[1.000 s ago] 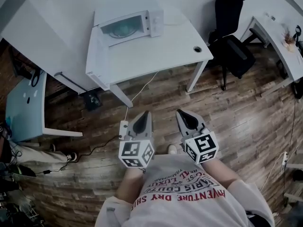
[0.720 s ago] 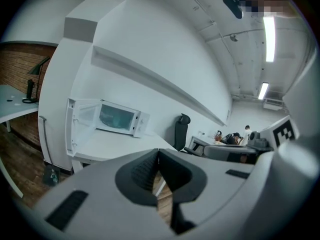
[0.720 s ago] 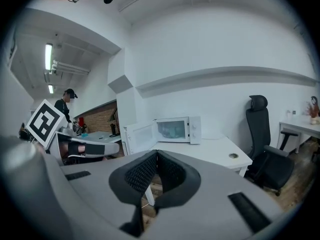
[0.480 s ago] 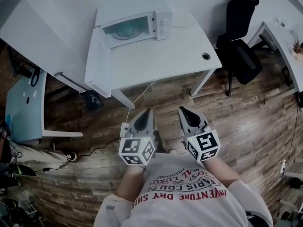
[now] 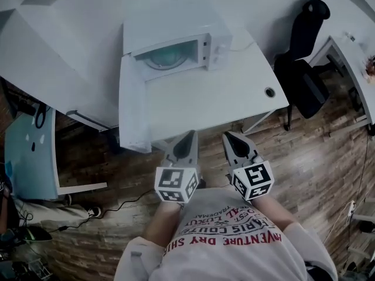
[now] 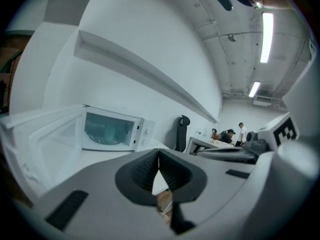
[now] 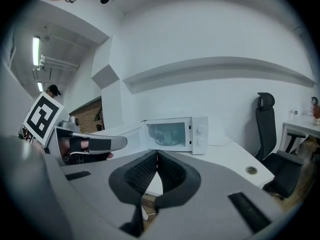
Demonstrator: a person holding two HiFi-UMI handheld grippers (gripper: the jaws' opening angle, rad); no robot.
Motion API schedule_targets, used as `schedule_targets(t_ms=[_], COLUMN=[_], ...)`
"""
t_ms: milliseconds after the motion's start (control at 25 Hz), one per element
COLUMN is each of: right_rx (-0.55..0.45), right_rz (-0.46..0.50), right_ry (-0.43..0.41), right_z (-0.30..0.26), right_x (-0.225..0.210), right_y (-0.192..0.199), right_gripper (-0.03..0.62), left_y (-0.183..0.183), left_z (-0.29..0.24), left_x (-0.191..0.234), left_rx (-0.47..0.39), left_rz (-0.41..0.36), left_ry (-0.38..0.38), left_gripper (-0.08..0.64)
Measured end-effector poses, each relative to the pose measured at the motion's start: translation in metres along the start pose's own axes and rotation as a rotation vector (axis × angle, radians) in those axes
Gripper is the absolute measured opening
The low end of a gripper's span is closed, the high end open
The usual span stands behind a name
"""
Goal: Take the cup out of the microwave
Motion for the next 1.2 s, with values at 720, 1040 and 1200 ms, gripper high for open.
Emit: schedule_targets(t_ms=[720,1040,1200], right_rx=[0.019,0.018,0.026], right_rz=[0.002,0.03,0.042], right_ry=[-0.05,-0.166,-0.239], right_z=[-0.148,-0.209,-0.24], right_x=[-0.028,-0.07,-0.09], right_y=[-0.028,-0.037,-0.041], right_gripper=[0.012,0.012,0.012], left_y=[-0.051,-0.07,-0.075], left_z=[-0.073,-0.127,-0.155], left_x=[0.102,0.127,0.139], left_rx=[0.013,-0.026,-0.038], left_rz=[0.033,0.067,0.092], left_ry=[-0.069,-0.197,-0.263], left_gripper=[0.008,0.008,0.008])
Point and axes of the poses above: the fingertips, and each gripper's own axes: z backward along the fingers, x to its left, y out of its underside, the point moved 3 cm from there along z, backward along the fingers, and after that the axes turned 12 degrees about z, right-handed, at the moved point
